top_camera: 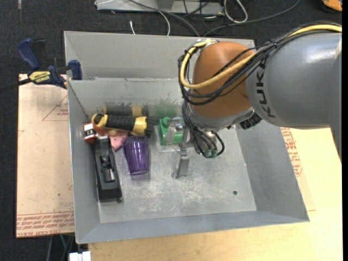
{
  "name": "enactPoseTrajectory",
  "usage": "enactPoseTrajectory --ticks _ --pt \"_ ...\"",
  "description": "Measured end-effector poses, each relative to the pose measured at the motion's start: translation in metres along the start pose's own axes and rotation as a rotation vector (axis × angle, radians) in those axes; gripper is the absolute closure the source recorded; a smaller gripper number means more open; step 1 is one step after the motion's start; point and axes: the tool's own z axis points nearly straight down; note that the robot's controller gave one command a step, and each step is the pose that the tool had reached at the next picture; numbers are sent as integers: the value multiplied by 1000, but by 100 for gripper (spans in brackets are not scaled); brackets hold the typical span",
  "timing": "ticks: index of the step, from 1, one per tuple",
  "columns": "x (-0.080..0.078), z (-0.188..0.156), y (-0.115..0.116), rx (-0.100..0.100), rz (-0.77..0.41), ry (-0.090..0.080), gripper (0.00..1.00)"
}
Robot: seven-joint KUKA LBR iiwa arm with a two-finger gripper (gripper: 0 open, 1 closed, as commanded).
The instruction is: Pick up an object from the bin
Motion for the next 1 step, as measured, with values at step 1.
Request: enactPoseTrajectory --ticks 1 --pt "-2 -4 -1 -1 3 -7 0"
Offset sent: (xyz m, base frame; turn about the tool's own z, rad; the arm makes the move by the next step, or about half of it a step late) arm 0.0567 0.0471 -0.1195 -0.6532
